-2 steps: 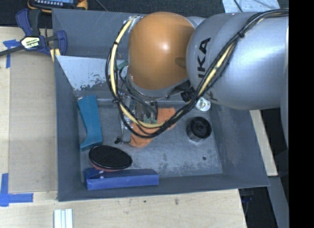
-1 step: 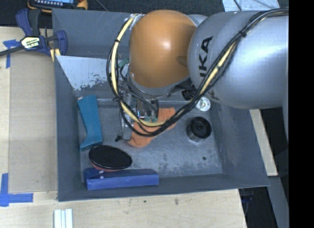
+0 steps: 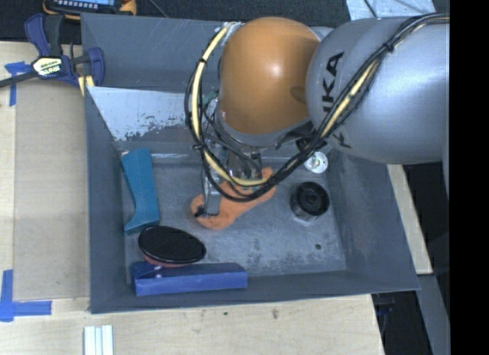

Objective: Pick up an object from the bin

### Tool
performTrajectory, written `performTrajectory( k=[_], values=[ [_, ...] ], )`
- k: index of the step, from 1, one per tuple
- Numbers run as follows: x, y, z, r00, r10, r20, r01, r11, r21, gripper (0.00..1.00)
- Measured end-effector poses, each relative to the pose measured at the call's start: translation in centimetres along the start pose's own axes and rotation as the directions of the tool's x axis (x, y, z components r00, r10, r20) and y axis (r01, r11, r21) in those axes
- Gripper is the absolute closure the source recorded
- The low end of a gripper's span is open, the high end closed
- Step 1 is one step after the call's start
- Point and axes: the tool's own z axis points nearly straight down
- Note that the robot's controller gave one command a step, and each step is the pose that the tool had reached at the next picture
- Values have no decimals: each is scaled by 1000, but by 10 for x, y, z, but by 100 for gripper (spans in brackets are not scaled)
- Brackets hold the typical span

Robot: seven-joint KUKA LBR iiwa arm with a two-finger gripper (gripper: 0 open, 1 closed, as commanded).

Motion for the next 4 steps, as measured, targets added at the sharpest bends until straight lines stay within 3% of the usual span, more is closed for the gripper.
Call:
performTrajectory(
  k=[1, 2, 3, 4],
  values=[
    [-50, -27, -4, 997, -82, 0, 82, 997, 1, 0],
    [-51, -46, -6, 994, -110, 6, 110, 994, 1, 0],
    [-29, -66, 32, 996, -86, 9, 86, 996, 0, 0],
    [-26, -101, 67, 988, -156, -2, 156, 988, 0, 0]
  ],
)
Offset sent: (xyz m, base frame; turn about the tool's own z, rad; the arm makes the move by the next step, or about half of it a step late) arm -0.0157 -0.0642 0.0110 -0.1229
